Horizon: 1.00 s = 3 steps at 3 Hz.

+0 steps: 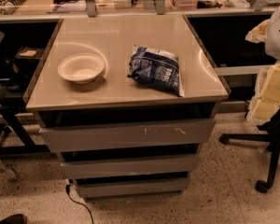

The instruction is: Open top drawer

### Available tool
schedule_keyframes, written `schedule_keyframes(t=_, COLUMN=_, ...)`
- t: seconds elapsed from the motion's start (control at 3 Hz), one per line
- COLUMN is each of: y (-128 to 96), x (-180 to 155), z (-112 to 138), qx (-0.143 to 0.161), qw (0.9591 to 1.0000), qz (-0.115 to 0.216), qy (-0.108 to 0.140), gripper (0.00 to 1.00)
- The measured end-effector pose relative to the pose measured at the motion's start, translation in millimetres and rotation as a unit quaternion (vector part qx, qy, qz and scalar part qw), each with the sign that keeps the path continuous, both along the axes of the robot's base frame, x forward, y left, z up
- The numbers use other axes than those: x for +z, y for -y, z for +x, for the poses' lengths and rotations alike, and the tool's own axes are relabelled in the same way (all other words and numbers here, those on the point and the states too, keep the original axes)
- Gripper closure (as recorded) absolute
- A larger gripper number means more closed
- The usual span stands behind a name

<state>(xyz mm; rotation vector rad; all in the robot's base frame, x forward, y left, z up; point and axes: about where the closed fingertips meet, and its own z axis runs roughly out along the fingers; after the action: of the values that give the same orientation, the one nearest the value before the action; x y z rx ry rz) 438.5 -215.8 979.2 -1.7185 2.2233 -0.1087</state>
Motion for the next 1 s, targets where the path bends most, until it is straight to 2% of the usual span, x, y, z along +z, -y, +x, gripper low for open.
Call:
schedule_keyframes(t=0.33, y=-4, x=-3, z=-3, qx=0.003, qw=1.0000, qz=-0.003, qy=0.006, gripper=0.00)
schedule_keyframes(t=0.67, y=-23, x=-29, z=-15, qx=0.008, qw=0.9999, qz=0.014, qy=0.000, gripper=0.00)
schedule_keyframes(t=1.0, y=-52, x=-81, z=-24, qx=0.022, qw=0.9991, qz=0.031, qy=-0.020, gripper=0.00)
